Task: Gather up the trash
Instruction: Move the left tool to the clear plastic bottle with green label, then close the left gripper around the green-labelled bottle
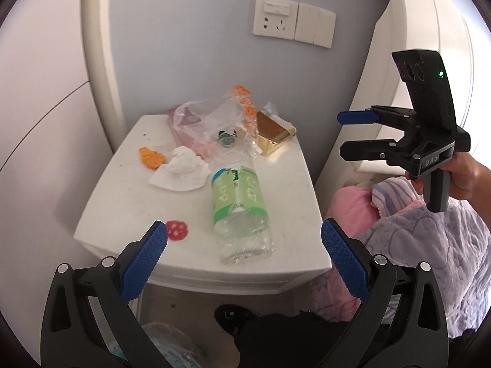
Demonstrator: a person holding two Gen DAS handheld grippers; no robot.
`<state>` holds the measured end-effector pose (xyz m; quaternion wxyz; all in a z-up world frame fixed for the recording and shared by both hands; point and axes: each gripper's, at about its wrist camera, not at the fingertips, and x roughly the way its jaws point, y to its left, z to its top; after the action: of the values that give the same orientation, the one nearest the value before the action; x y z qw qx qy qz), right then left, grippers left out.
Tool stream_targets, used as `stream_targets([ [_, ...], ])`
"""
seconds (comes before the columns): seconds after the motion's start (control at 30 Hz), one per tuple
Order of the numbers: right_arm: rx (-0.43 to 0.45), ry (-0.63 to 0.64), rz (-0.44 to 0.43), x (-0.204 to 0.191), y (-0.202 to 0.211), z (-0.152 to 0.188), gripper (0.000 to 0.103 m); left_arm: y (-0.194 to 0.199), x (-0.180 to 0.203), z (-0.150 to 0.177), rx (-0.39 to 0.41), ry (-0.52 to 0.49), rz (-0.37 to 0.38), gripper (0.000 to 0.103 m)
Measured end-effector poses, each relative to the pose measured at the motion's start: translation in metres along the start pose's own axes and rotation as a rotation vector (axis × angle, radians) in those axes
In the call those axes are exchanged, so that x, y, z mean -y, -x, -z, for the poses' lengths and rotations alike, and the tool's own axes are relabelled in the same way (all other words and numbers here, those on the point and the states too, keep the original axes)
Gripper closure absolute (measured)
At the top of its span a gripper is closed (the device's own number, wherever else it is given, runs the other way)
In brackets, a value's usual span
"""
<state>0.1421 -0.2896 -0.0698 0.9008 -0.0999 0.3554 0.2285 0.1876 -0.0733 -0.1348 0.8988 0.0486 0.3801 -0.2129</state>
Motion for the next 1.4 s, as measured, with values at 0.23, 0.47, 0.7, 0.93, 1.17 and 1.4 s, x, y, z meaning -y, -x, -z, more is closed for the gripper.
stream_targets([
  [0.23, -0.002, -0.001, -0.014, 0.017, -0.007, -0.01, 0.007, -0.036, 0.002, -0.014, -0.052, -0.003, 0.001, 0.006],
  [0.47, -0.002, 0.014, -0.026, 0.026, -0.016, -0.013, 0.007, -0.071, 0.006, -0.02, -0.116, -0.001, 0.002, 0.006],
  [0.7, -0.02, 0.022, -0.045, 0.031, -0.027, -0.011, 0.007, -0.099, 0.006, -0.023, -0.175, -0.019, -0.002, 0.006],
  [0.93, -0.03, 0.017, -0.055, 0.039, -0.034, -0.01, 0.007, -0.116, -0.006, -0.026, -0.201, 0.01, 0.005, 0.006],
  [1.17, -0.035, 0.008, -0.064, 0.043, -0.042, -0.009, 0.007, -0.126, -0.007, -0.028, -0.208, 0.011, 0.018, 0.006],
  [1.4, -0.04, 0.008, -0.068, 0.043, -0.05, -0.013, 0.007, -0.137, -0.009, -0.025, -0.245, 0.008, 0.032, 0.024],
])
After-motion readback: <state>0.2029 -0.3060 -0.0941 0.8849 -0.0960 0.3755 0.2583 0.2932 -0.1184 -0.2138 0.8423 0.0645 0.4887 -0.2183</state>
